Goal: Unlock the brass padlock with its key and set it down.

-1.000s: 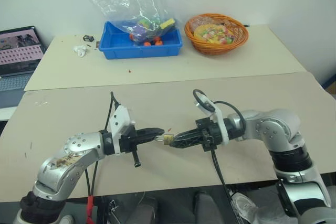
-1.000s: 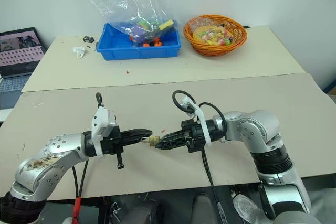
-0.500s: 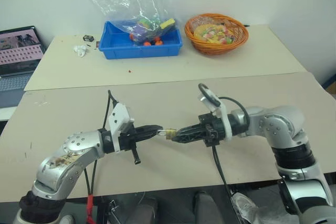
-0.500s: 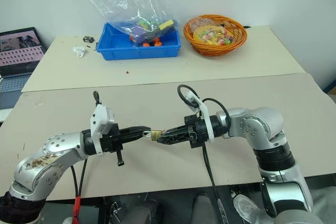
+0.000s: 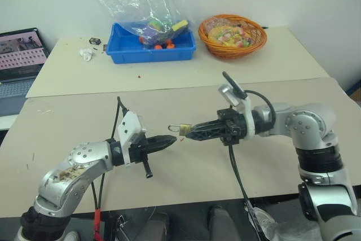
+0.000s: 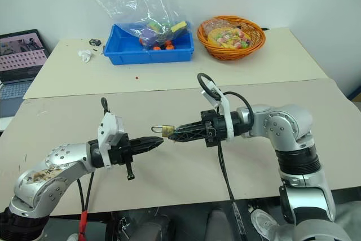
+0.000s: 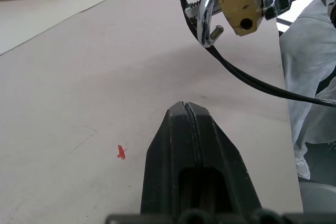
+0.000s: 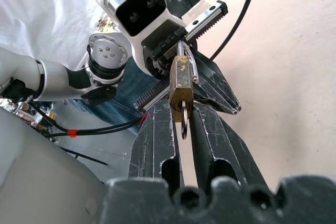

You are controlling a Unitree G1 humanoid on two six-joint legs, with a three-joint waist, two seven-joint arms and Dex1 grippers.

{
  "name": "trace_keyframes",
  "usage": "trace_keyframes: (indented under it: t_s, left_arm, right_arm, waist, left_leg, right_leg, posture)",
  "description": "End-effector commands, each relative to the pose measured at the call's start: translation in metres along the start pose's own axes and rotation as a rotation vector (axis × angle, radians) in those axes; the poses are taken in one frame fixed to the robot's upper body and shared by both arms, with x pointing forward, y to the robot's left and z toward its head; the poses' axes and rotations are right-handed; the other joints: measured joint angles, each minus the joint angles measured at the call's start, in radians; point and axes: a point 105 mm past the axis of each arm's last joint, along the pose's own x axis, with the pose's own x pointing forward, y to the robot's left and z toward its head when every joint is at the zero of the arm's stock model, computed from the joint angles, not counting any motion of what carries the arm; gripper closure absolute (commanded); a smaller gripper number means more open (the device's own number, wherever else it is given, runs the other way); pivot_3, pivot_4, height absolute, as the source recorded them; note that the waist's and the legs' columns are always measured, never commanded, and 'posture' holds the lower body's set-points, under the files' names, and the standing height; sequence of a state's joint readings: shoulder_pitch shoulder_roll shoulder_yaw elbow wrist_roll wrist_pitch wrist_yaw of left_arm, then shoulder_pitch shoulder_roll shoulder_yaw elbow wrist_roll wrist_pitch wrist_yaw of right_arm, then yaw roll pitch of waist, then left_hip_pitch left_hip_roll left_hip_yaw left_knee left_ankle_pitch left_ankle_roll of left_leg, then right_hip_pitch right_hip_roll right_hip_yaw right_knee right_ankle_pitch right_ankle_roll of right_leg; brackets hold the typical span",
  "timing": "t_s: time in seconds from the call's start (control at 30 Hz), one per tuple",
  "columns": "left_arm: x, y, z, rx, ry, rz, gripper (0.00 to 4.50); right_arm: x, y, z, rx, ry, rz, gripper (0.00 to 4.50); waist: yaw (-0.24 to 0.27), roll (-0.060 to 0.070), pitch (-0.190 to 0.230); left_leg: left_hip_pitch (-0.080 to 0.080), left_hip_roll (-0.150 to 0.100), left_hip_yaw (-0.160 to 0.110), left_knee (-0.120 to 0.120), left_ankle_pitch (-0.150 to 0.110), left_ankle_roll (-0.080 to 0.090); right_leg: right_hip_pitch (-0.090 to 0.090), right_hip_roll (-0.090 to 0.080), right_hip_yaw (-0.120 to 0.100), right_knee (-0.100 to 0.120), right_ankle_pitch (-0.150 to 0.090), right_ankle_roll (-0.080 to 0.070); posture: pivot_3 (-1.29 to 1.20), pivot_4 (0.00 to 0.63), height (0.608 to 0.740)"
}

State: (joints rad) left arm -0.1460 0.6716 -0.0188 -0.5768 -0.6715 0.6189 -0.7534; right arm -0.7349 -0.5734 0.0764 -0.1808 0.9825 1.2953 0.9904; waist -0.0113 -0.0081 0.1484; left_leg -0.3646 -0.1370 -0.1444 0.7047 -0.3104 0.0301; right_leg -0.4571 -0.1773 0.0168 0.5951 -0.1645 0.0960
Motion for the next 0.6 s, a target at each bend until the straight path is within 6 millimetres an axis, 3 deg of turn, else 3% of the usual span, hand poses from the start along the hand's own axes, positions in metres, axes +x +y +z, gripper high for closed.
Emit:
trace_keyframes:
  t_s: [0.03,0.2,0.6]
  left_arm:
    - [0.000,-0.004,0.013,0.041,-0.033,-0.012,4.49]
    - [0.000,-0.004,0.015,0.044,-0.033,-0.010,4.49]
    - [-0.001,-0.003,0.016,0.044,-0.028,-0.008,4.49]
  right_arm:
    - [0.006,-0.001,0.000,-0.035,0.001,-0.003,4.50]
    - [0.007,-0.011,-0.006,-0.007,-0.003,-0.028,4.50]
    - [0.004,-0.019,0.007,0.004,-0.052,-0.051,4.50]
  waist:
    - [0.000,0.000,0.000]
    - [0.000,0.000,0.000]
    - [-0.001,0.000,0.000]
  left_leg:
    - [0.000,0.000,0.000,0.000,0.000,0.000]
    - [0.000,0.000,0.000,0.000,0.000,0.000]
    - [0.000,0.000,0.000,0.000,0.000,0.000]
  right_leg:
    - [0.000,0.000,0.000,0.000,0.000,0.000]
    - [0.000,0.000,0.000,0.000,0.000,0.000]
    - [0.000,0.000,0.000,0.000,0.000,0.000]
  posture:
    - [0.00,0.150,0.740]
    - [0.00,0.150,0.740]
    - [0.00,0.150,0.740]
